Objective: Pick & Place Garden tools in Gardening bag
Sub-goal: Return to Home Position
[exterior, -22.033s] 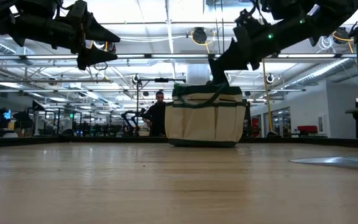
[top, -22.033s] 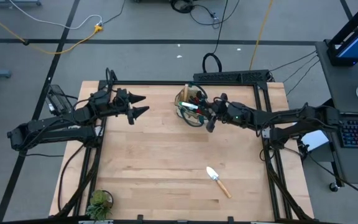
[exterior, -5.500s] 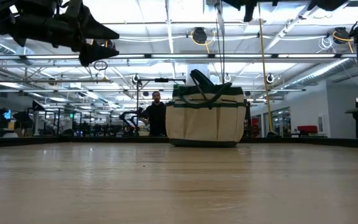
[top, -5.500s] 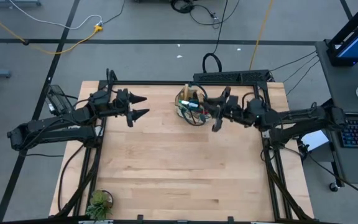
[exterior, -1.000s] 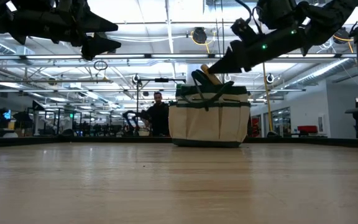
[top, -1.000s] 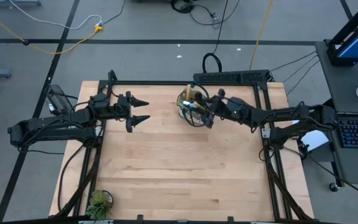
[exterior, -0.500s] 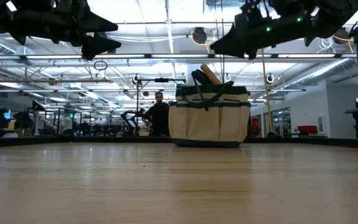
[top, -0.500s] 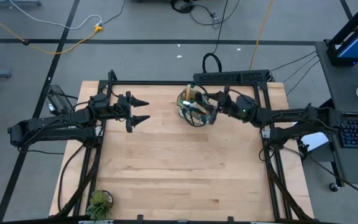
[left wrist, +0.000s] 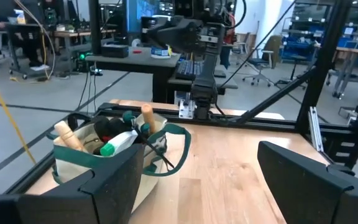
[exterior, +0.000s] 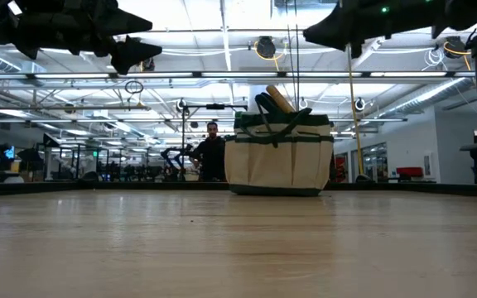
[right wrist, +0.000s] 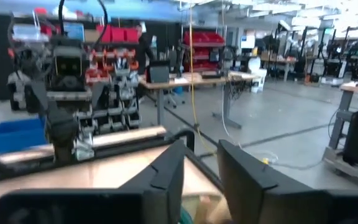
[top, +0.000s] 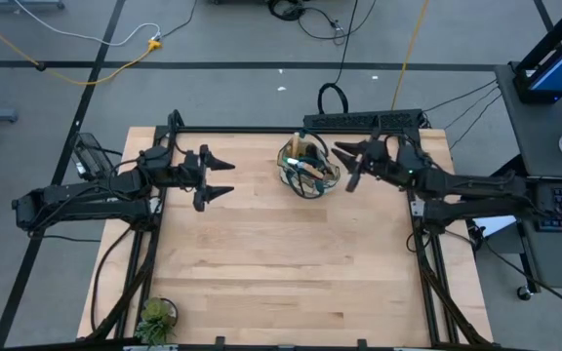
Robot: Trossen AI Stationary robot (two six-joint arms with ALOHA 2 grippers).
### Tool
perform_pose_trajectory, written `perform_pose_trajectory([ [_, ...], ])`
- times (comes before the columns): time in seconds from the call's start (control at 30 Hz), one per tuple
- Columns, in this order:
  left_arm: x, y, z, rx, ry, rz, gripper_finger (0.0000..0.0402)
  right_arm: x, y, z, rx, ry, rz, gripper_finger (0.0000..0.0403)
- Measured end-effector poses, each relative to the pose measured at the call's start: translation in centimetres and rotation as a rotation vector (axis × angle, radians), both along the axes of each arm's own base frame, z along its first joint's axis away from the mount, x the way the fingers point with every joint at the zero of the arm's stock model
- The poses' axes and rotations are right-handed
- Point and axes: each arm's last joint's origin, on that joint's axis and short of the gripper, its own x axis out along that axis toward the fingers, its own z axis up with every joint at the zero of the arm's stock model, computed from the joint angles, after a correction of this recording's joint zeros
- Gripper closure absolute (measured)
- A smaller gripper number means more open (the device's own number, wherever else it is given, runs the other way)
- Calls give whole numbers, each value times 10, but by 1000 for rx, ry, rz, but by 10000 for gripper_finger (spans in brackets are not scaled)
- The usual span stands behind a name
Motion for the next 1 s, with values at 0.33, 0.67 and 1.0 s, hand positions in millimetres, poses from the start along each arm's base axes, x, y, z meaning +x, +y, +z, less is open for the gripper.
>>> perform_pose_trajectory([
  [0.33,-1,0,0,-12,-1,-59,78,-34,11,2,50,115,84,393],
  [0.67,-2,2,-1,-15,8,-69,78,-68,20,2,94,179,76,401],
  [1.0,-3,3,4,-103,-35,-91,78,-102,27,-1,158,196,-21,402],
])
